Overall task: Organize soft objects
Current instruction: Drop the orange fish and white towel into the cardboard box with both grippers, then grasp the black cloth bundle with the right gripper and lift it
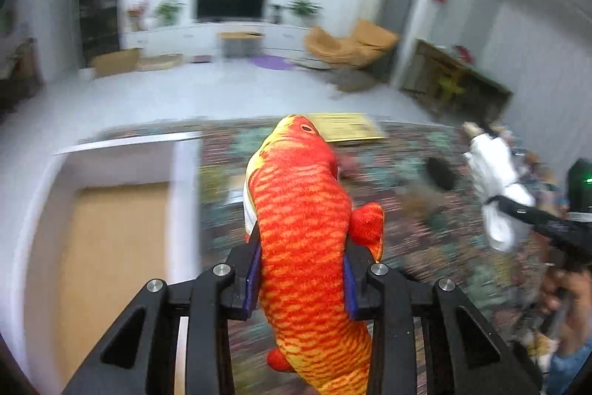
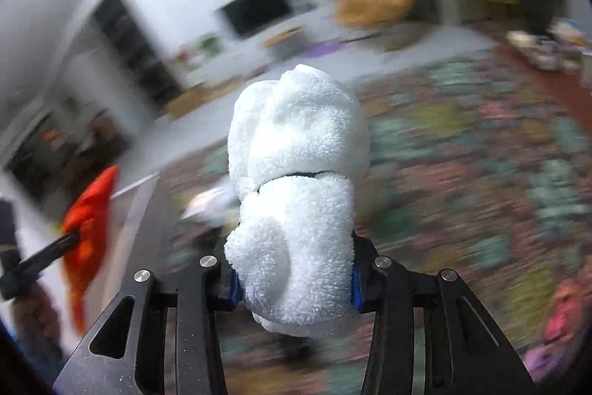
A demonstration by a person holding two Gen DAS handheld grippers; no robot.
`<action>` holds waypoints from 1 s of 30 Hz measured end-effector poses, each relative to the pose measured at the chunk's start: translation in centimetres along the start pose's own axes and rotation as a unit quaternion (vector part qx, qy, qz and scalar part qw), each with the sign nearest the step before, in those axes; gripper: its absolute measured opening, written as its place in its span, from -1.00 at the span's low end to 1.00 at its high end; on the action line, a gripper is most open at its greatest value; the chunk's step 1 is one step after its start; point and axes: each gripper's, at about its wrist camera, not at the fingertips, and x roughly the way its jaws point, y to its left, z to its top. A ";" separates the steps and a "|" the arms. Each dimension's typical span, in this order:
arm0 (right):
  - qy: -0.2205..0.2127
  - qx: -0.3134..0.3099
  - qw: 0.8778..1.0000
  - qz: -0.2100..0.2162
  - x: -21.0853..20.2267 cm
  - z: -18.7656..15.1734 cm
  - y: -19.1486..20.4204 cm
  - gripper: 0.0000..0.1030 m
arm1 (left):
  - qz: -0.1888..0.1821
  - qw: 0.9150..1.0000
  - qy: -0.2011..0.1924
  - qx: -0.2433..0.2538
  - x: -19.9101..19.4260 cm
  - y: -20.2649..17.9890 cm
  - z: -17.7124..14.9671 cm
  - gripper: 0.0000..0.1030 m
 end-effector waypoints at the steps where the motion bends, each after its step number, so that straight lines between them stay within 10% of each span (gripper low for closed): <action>1: 0.015 -0.007 0.999 0.036 1.0 -0.8 3.0 -0.13 | 0.025 1.000 0.000 -0.003 -1.2 1.8 -0.8 -0.33; 5: 0.076 -0.024 0.983 0.163 5.5 -3.8 14.5 -0.11 | 0.094 0.995 0.017 -0.035 -4.4 8.9 -4.3 -0.28; 8: 0.104 -0.023 0.970 0.218 10.3 -5.7 21.3 0.47 | 0.171 0.984 0.023 -0.040 -4.7 12.0 -6.4 0.43; 9: 0.123 -0.015 0.967 0.222 11.8 -6.3 22.5 0.61 | 0.189 0.981 0.017 -0.042 -4.6 12.7 -6.9 0.77; 13: 0.139 0.009 0.966 0.217 14.1 -7.5 22.0 0.61 | 0.216 0.974 -0.002 -0.062 -4.4 14.2 -8.0 0.82; 19: 0.095 -0.087 0.992 -0.002 12.6 -10.9 11.7 0.60 | 0.150 0.987 -0.046 -0.036 -4.6 9.8 -8.7 0.82; 21: 0.087 -0.162 0.967 -0.174 13.4 -12.7 7.1 0.58 | 0.095 0.994 -0.053 -0.010 -4.7 5.8 -9.4 0.82; 23: 0.091 -0.184 0.948 -0.245 13.8 -13.2 3.7 0.58 | 0.048 0.997 -0.055 0.017 -4.4 1.9 -10.1 0.82; 28: 0.139 -0.147 0.960 -0.193 14.9 -13.5 -3.6 0.49 | -0.028 0.998 -0.006 0.061 0.3 -6.9 -12.4 0.94; 30: 0.135 -0.150 0.962 -0.184 15.2 -13.6 -4.7 -0.52 | -0.042 0.997 0.038 0.056 3.5 -8.8 -14.3 0.94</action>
